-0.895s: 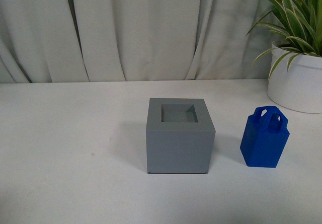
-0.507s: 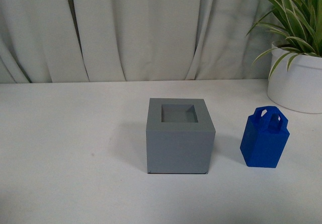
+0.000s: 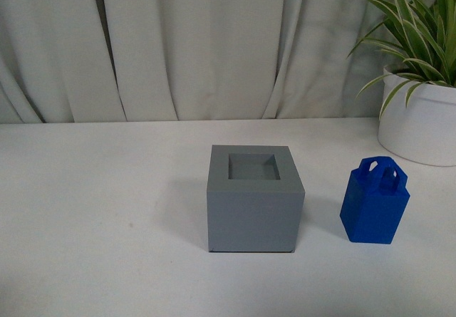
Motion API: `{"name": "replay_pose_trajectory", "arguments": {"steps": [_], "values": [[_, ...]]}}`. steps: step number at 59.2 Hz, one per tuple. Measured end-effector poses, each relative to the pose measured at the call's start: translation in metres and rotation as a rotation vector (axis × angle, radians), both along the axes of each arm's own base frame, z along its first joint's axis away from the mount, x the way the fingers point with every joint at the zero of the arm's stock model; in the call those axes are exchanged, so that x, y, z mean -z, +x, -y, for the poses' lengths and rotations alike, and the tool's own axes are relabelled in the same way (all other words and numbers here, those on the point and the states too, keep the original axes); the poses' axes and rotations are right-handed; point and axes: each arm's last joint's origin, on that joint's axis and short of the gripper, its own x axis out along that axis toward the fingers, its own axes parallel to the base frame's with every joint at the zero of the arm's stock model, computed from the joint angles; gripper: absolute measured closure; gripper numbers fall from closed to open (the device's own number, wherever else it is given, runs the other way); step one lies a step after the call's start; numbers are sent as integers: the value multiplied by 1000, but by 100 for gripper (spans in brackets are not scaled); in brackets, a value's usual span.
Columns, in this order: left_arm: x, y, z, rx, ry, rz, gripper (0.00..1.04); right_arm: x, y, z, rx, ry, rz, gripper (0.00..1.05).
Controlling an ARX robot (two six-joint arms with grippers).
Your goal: Insert blue part into gray base
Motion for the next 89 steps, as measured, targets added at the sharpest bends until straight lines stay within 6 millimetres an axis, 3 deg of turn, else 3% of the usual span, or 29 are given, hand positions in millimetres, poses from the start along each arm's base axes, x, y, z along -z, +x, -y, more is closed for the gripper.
{"name": "replay_pose_trajectory", "arguments": {"steps": [7, 19, 40, 56, 66, 89], "values": [[0, 0, 0, 0, 0, 0, 101, -5, 7, -2, -220, -98, -80, 9], [0, 0, 0, 1, 0, 0, 101, -43, 36, 3, -298, -233, -138, 9], [0, 0, 0, 1, 0, 0, 101, -96, 123, 11, -605, -500, -334, 9], [0, 0, 0, 1, 0, 0, 101, -96, 191, -10, -833, -744, -490, 9], [0, 0, 0, 1, 0, 0, 101, -88, 223, -24, -871, -870, -550, 9], [0, 0, 0, 0, 0, 0, 101, -70, 265, -49, -939, -944, -685, 9]]}}
